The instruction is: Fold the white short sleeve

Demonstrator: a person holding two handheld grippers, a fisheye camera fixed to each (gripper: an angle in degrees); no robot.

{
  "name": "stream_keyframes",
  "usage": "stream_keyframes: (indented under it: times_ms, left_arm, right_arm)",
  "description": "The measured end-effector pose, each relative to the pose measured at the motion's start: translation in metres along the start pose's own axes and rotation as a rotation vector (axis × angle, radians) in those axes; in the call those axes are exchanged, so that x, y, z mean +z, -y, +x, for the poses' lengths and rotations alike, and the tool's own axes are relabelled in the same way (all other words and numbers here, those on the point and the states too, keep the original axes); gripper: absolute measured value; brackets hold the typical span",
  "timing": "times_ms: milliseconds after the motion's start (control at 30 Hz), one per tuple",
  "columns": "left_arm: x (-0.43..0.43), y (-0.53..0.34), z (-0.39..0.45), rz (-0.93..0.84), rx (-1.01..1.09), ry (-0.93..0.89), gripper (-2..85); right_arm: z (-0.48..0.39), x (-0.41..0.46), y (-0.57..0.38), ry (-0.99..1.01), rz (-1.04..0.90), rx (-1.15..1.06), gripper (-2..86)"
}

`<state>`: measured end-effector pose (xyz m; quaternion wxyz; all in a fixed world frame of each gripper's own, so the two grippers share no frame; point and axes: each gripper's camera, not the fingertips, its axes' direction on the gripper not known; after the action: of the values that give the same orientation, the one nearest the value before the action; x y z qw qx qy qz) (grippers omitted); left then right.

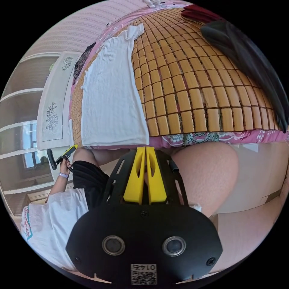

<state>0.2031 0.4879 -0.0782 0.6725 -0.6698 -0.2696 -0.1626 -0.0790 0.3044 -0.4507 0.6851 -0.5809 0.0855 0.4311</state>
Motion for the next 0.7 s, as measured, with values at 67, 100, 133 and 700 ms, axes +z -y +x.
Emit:
stream_keyframes:
  times_ms: [67, 100, 133, 700]
  left_arm:
    - [0.009, 0.007, 0.002, -0.068, 0.011, -0.011, 4.6]
    - [0.012, 0.01, 0.001, -0.091, -0.002, -0.014, 5.2]
    - [0.011, 0.009, 0.0, -0.084, -0.012, -0.01, 5.5]
    - [0.025, 0.026, 0.024, -0.227, 0.036, 0.009, 0.0]
  right_arm:
    - [-0.004, -0.006, -0.002, 0.011, 0.028, -0.028, 3.2]
    - [-0.005, -0.009, -0.003, 0.007, 0.038, -0.032, 5.1]
    - [-0.006, -0.01, -0.003, 0.002, 0.045, -0.035, 5.6]
    - [0.043, -0.006, 0.024, 0.066, -0.033, 0.167, 1.4]
